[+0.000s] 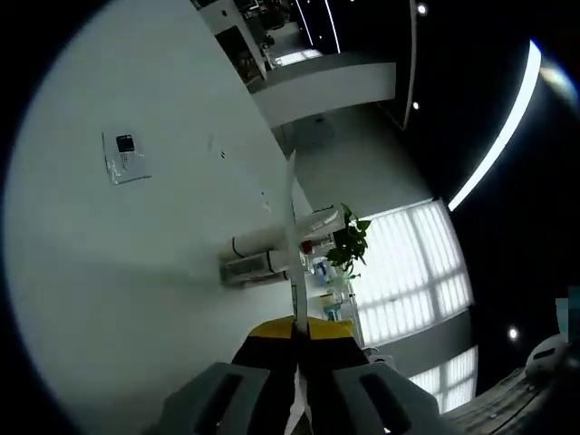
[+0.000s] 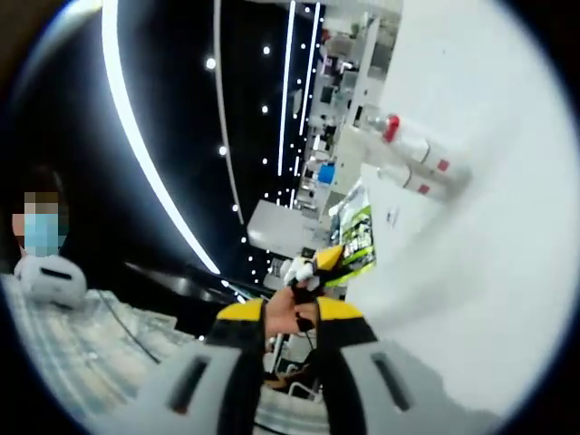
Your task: Arrange the skincare products in the storage area until every visible bottle or jar stands upright without overlapping.
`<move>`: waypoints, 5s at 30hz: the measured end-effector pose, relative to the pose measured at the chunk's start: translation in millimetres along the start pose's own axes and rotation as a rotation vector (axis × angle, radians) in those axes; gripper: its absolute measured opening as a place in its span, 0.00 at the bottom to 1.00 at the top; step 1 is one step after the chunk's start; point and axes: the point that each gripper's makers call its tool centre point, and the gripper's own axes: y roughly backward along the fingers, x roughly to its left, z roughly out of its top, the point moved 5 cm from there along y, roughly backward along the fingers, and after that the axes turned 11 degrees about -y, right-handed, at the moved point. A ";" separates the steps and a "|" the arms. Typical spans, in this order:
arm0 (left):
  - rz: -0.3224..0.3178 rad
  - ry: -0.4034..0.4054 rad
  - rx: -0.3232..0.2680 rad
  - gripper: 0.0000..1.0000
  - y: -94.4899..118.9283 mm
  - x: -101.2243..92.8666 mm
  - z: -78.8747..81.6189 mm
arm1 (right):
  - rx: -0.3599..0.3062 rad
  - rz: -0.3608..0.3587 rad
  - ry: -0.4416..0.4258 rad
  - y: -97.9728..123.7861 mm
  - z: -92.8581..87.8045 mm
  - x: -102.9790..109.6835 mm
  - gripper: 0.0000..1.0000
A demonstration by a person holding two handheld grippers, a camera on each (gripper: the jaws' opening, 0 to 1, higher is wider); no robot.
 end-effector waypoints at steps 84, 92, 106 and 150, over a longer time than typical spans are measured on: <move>0.447 -0.022 0.315 0.25 -57.0 89.2 24.0 | -0.012 -0.086 -0.031 0.7 -7.7 -16.1 0.16; 0.492 -0.078 0.338 0.31 -41.2 90.5 31.3 | -0.006 -0.078 -0.029 0.2 -10.6 -14.9 0.16; 0.602 -0.255 0.436 0.40 -46.4 84.8 35.9 | -0.015 -0.074 -0.027 2.0 -10.2 -13.4 0.16; 0.729 -0.857 0.689 0.45 -6.2 108.1 106.3 | 0.013 -0.090 -0.050 -2.7 -6.4 -22.5 0.16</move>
